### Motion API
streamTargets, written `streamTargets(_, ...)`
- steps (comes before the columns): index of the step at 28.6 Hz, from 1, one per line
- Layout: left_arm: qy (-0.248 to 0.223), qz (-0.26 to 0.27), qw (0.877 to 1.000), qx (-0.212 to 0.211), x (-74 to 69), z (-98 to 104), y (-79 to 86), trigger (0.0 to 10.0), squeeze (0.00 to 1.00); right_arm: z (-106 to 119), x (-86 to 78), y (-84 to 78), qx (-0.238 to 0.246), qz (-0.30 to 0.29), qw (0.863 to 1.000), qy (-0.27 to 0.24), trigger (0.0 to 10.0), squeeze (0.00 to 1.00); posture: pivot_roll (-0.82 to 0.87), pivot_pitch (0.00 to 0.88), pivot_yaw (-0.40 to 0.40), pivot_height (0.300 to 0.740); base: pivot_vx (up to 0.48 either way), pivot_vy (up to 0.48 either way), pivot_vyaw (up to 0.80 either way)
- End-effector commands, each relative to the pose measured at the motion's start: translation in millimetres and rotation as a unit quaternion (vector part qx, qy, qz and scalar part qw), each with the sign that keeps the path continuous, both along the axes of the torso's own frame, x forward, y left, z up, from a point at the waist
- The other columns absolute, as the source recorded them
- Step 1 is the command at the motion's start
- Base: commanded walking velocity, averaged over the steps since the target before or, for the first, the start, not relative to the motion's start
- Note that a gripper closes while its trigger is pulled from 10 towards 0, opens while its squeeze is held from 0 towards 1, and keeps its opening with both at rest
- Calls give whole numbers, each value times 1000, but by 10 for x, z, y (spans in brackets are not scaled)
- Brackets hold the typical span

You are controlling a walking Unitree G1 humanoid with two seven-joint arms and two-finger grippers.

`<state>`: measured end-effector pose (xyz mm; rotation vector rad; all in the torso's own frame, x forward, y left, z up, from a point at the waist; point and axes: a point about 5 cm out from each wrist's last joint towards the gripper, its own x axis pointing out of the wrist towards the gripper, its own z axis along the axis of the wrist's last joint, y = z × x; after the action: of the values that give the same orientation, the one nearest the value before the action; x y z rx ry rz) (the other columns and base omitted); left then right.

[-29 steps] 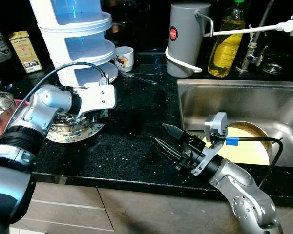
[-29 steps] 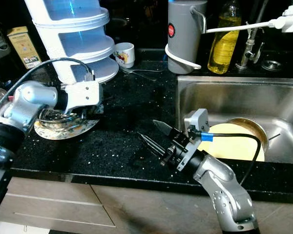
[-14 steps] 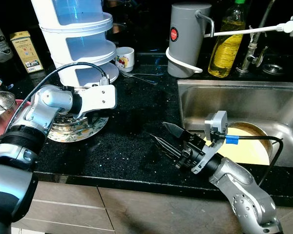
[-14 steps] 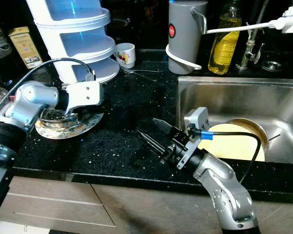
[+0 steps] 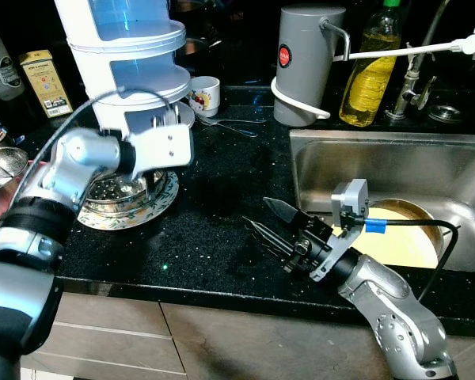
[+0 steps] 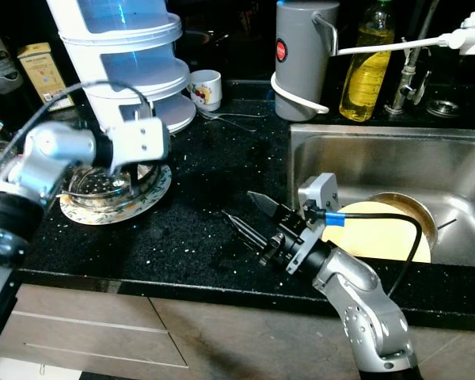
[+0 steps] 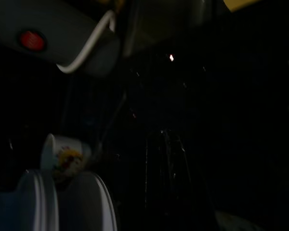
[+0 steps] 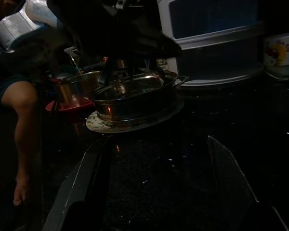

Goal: Kitchen organization

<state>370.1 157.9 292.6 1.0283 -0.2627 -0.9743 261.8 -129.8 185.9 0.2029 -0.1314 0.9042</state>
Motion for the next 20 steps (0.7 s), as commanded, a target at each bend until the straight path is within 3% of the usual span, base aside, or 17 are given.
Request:
streamTargets(1, -9, 5, 1000, -19, -14, 91, 33, 0, 0, -16, 18, 15, -3, -2, 1000, 0, 10000, 0, -81, 0, 11, 740, 0, 0, 0)
streamTargets(5, -11, 1, 999, -47, -52, 184, 46, 0, 0, -16, 21, 27, -1, -1, 1000, -1, 10000, 0, -76, 0, 12, 740, 0, 0, 0)
streamTargets(15, -11, 10, 998, -54, -75, 166, 67, 0, 0, -23, 21, 39, -1, -1, 1000, -1, 10000, 0, -73, 0, 10, 740, 0, 0, 0)
streamTargets(20, -33, 44, 998, -11, -90, 141, 105, 0, 0, -22, 24, 39, -1, -1, 1000, -2, 10000, 0, -70, 0, 8, 740, 0, 0, 0)
